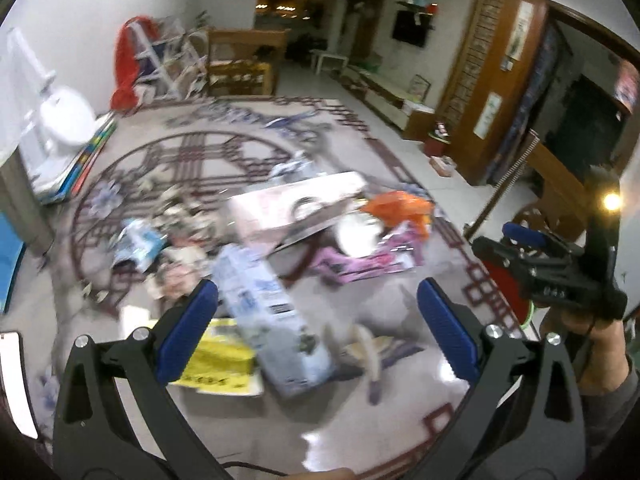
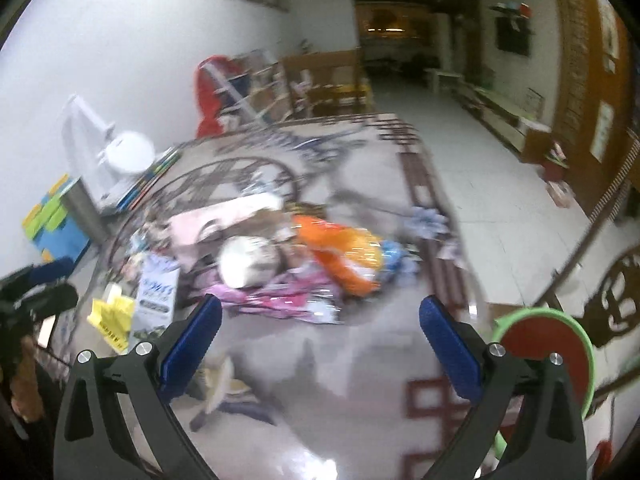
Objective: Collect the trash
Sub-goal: 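Return to the table, grasp the toothpaste box with the left tool while the right grasps the orange bag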
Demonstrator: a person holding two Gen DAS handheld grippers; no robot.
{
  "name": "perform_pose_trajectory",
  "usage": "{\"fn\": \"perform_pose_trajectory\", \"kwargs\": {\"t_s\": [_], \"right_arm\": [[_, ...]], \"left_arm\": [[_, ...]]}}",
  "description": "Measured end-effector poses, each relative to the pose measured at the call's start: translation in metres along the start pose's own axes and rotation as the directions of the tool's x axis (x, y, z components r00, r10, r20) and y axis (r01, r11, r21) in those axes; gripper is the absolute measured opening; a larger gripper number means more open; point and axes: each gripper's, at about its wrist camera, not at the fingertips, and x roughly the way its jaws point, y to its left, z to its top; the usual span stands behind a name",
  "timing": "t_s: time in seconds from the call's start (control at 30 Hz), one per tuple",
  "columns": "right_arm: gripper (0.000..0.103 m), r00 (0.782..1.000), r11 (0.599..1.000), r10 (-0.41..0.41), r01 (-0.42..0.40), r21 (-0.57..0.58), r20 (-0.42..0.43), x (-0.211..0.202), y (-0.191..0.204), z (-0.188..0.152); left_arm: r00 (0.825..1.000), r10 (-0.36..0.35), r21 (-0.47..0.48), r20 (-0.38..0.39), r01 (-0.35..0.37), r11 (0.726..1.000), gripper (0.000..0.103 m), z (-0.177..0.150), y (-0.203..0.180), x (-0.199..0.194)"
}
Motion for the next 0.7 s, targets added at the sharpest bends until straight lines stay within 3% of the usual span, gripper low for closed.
{"fn": "perform_pose_trajectory", "kwargs": {"t_s": [0.23, 0.43, 0.7], "right_arm": [[0.096, 0.999, 0.994, -0.035, 0.035, -0.106, 0.000, 0.026, 0.028, 0.014], [0.096, 0.998, 0.990, -0.064, 0.061, -0.131, -0.017, 0.045, 0.017, 0.027], [0.094, 0.995, 0.988, -0.065, 0.053, -0.143, -0.077, 0.083, 0.011, 0.036]], "left_arm": [[0.998, 0.000, -0.092, -0.064, -0.006, 0.996, 0.098, -0.008, 0.035, 0.017], [0.990, -0.028, -0.202, -0.139, -0.001, 0.979, 0.098, -0.014, 0.051, 0.048], [0.974, -0.044, -0.244, -0.220, -0.011, 0.970, 0.094, -0.020, 0.055, 0.087]]}}
